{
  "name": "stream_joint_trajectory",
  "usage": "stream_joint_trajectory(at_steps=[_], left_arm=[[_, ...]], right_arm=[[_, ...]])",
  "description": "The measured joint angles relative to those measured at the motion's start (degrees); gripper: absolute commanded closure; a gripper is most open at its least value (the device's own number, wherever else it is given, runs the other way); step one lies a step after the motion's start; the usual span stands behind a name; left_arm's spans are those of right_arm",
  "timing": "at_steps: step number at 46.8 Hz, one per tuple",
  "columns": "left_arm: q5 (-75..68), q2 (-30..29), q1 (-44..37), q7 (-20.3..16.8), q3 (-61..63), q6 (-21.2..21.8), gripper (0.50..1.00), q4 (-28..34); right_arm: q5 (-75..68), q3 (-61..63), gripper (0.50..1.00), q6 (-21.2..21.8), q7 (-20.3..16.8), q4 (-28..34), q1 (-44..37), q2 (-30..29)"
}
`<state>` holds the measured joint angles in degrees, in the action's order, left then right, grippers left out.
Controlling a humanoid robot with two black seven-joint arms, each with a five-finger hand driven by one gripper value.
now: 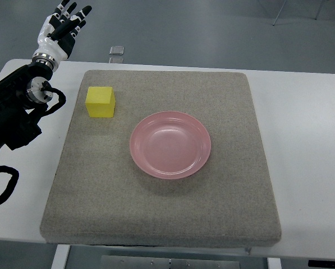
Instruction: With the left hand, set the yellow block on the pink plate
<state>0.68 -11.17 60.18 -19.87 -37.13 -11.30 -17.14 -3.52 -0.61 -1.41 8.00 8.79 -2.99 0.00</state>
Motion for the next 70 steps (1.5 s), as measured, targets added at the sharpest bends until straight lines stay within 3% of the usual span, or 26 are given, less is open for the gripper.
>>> stream_joint_trajectory(at_steps=[55, 70], left_arm=[[-0.6, -0.1, -0.1, 0.7, 0.4, 0.0, 0.508, 0.0], [-0.6, -0.3, 1.7, 0.9, 10.4, -0.4, 0.51, -0.7]], right_arm=[[0.0, 0.0, 0.576, 0.0, 0.0, 0.0, 0.0, 0.0], [0.0, 0.0, 0.576, 0.0, 0.0, 0.0, 0.0, 0.0]])
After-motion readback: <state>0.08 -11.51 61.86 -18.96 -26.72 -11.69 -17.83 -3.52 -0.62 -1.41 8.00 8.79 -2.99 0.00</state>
